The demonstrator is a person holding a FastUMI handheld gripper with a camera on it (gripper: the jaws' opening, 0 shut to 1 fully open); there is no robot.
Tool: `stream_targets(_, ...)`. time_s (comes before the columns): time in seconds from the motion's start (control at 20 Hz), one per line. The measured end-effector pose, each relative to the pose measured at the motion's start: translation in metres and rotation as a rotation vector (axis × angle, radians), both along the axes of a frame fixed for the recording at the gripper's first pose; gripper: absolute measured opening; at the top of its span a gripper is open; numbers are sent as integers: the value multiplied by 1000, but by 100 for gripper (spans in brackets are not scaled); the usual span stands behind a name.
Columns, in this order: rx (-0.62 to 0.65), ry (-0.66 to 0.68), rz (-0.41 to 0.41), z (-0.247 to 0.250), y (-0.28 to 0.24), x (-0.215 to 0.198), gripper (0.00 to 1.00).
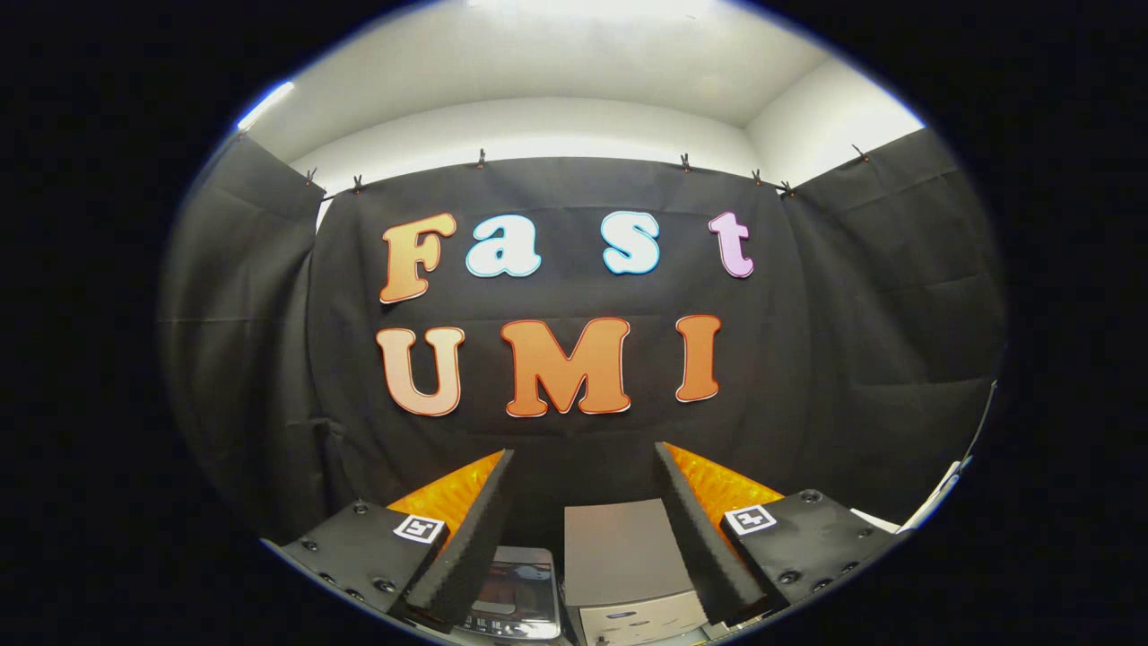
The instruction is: Put the clothes into the washing machine and then close the washing machine lid.
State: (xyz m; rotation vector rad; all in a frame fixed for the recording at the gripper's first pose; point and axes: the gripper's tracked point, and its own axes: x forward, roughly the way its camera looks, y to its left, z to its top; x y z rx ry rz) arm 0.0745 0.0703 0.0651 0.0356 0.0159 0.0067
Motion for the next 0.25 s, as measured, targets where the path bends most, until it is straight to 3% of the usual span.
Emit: stream_targets(0.25,3,2,9,0,-3,1,98)
